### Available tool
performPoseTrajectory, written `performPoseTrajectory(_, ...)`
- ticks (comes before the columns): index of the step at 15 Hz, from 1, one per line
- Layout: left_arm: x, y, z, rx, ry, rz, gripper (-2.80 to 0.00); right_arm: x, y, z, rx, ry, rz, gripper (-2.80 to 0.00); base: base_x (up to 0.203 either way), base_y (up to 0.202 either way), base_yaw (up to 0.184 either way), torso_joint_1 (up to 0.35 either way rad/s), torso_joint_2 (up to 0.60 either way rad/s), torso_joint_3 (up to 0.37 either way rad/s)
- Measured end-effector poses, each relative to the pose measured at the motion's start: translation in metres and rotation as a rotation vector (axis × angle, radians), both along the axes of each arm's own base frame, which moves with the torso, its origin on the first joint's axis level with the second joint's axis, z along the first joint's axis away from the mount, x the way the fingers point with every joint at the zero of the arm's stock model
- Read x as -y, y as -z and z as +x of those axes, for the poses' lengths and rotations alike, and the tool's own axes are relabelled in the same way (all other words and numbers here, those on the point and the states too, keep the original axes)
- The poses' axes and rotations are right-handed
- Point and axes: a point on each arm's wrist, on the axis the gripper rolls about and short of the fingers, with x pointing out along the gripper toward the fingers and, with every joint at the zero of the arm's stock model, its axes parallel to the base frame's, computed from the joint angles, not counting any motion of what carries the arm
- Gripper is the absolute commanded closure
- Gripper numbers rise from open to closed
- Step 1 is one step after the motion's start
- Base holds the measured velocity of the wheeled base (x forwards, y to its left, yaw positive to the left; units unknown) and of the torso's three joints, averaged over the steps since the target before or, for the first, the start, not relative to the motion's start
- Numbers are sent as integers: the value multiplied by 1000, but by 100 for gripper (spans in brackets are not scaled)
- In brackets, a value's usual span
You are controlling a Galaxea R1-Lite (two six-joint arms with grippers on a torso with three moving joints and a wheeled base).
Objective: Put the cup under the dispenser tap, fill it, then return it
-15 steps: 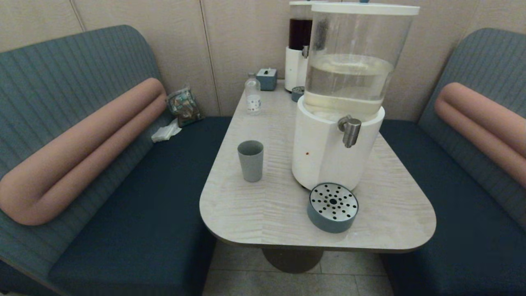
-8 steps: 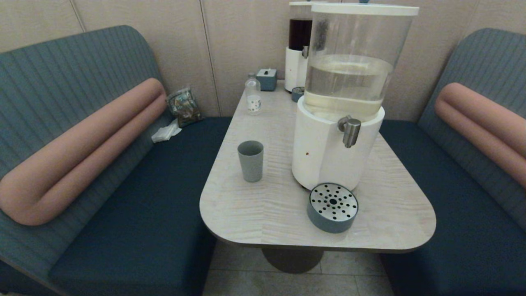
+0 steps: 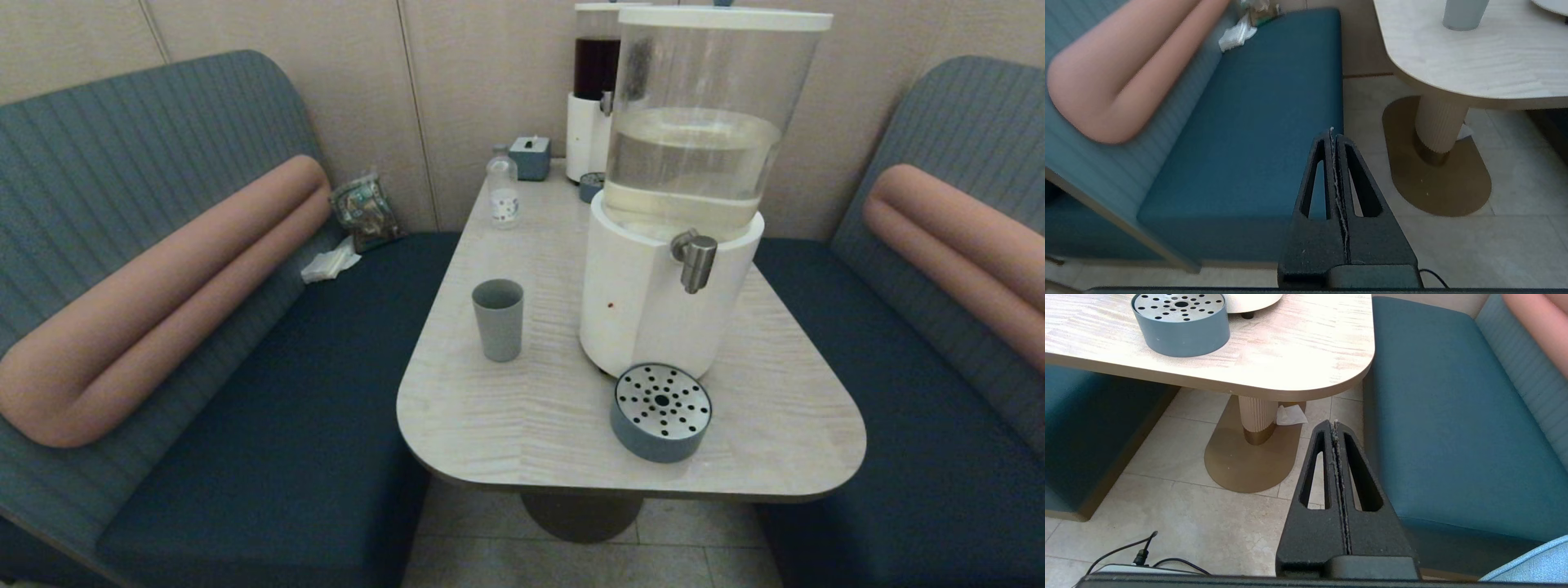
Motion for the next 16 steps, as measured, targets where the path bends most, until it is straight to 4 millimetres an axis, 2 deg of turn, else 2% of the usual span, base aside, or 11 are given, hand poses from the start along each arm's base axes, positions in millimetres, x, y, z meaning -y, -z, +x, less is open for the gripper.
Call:
performPoseTrajectory(3, 0, 1, -1, 1, 10, 19, 0, 0, 0, 0, 0, -1, 0, 0, 0, 0, 0, 0, 0, 0)
performPoseTrajectory(6, 1, 7, -1, -69, 32, 21, 0, 0, 0, 0, 0, 0, -1, 0, 0, 0, 0, 0, 0, 0)
performPoseTrajectory(16, 1, 6, -1, -58, 32, 18, 0, 0, 0, 0, 1, 1, -4, 0, 0, 0, 0, 0, 0, 0)
